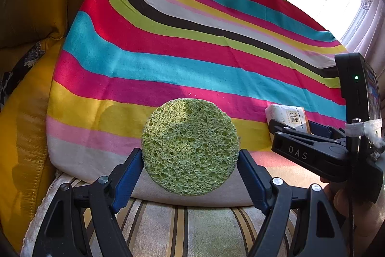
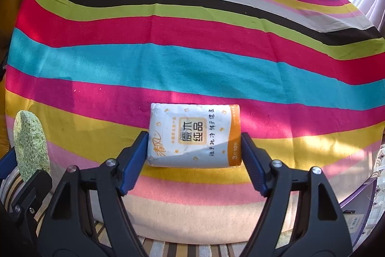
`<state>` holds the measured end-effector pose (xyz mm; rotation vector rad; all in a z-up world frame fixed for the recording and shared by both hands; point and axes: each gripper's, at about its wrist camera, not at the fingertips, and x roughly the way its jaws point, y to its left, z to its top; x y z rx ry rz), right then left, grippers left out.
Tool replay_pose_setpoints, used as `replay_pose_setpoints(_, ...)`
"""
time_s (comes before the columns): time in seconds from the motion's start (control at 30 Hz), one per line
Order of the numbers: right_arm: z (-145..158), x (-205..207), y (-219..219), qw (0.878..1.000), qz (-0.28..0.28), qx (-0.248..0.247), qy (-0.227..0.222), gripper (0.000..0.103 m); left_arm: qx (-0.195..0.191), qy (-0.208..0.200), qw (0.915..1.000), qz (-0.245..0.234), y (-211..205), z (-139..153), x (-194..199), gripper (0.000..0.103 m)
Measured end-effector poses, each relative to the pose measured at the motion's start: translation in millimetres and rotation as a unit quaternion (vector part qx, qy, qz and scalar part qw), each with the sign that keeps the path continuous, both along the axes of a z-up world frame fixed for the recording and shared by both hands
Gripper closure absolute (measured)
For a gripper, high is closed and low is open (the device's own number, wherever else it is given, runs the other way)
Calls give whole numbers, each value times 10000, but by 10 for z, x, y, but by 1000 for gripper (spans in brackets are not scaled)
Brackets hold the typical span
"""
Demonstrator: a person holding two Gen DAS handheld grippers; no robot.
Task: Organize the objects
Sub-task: 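Carry the sponge and tissue pack over the purple-rimmed box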
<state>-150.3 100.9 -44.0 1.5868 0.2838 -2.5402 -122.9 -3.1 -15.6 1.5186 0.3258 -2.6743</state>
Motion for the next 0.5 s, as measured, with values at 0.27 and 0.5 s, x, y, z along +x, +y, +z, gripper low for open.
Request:
replay_pose_setpoints(0.27,258,245,149,9992,-123,12,379,26,-101,219,9995,-185,146,173,103,24)
replay_pose_setpoints(0.5,492,524,382,9973,-272,42,676,26,-116,373,9981,-479,371,314,248,24)
